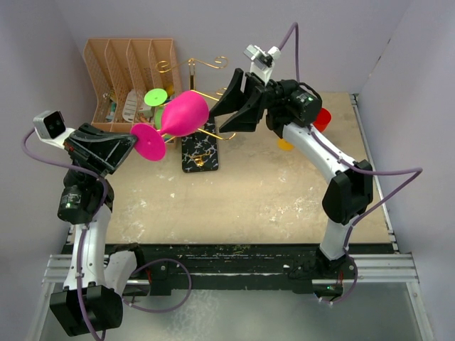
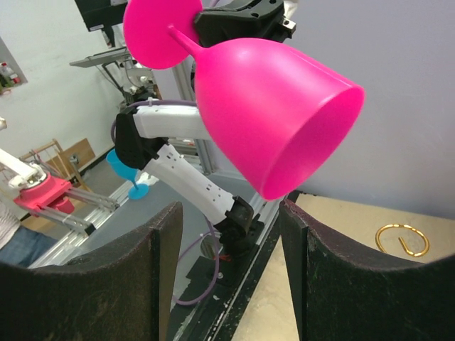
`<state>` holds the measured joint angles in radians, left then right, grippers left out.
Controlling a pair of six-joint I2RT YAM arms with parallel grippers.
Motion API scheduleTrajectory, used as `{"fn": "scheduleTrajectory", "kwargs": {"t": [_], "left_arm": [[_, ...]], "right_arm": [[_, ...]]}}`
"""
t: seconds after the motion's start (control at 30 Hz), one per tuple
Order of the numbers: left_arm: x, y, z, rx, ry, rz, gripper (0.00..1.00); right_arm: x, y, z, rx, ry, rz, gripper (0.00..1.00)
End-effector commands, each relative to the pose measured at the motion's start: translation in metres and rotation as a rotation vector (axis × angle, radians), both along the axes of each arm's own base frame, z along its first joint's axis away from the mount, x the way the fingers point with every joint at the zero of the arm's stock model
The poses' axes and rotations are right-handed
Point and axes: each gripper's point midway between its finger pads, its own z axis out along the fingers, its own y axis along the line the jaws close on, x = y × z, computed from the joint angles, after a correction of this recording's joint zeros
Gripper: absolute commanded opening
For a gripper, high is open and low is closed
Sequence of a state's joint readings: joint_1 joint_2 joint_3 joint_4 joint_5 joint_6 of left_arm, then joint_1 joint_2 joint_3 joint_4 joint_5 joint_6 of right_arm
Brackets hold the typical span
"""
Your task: Take the wine glass off the wine glass rack
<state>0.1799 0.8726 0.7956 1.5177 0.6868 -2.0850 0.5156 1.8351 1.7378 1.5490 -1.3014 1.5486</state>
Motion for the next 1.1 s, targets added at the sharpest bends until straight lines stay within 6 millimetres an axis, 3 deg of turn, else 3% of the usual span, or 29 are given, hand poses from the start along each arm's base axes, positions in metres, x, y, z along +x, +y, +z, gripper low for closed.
{"fn": "scheduleTrajectory", "kwargs": {"t": [0.0, 0.2, 0.4, 0.73, 0.87, 1.0, 1.07], "left_arm": [[-0.055, -0.003, 0.019, -0.024, -0.060, -0.191, 0.00], [-0.055, -0.004, 0.020, -0.014, -0.068, -0.186, 0.00], [-0.052, -0.004, 0.019, -0.014, -0.065, -0.181, 0.00], [-0.047, -0.004, 0.016, -0.010, -0.055, -0.174, 0.00], [-0.042, -0.003, 0.012, -0.012, -0.041, -0.166, 0.00], [-0.034, -0.002, 0.007, -0.021, -0.015, -0.164, 0.00], [-0.033, -0.001, 0.006, -0.022, -0.013, -0.162, 0.00]], "right_arm": [[-0.017, -0.012, 0.025, 0.061, -0.092, -0.015, 0.59], [-0.016, -0.009, 0.032, 0.092, -0.074, 0.001, 0.60], [-0.028, 0.003, 0.040, 0.102, -0.099, 0.054, 0.61], [-0.034, 0.014, 0.042, 0.113, -0.090, 0.095, 0.58], [-0.040, 0.016, 0.041, 0.108, -0.099, 0.112, 0.38], [-0.043, 0.015, 0.042, 0.108, -0.110, 0.111, 0.05], [-0.044, 0.014, 0.043, 0.108, -0.119, 0.106, 0.00]]}}
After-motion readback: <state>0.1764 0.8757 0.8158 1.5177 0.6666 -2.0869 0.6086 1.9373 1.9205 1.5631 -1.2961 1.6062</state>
